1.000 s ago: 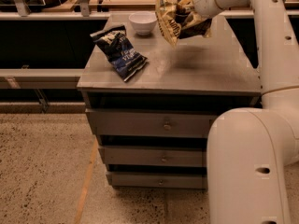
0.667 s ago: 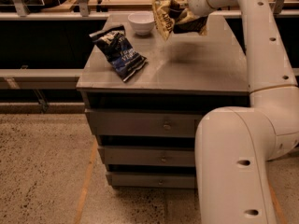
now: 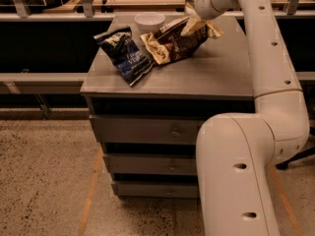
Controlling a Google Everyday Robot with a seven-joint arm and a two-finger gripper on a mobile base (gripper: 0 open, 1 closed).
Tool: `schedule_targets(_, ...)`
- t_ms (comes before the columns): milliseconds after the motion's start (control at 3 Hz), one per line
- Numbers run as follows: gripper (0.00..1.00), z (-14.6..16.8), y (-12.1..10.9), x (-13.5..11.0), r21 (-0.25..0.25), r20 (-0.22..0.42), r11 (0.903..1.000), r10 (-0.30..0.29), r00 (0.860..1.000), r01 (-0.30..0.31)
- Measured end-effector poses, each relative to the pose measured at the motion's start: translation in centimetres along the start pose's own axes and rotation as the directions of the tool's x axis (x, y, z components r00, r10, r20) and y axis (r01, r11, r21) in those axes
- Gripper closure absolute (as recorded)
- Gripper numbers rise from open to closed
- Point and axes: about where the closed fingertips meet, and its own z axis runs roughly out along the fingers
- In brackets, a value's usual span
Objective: Move brown chip bag near white bowl
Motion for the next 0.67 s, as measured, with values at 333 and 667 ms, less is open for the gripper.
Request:
schedule_targets(333, 0.00, -1.6, 0.6, -0.2, -0.042, -0.008, 0.9984, 0.037, 0.999, -0.037)
schedule_targets(667, 0.00, -7.5, 1.1, 0.7, -0.069, -0.031, 0.9924, 0.100, 0.995, -0.102)
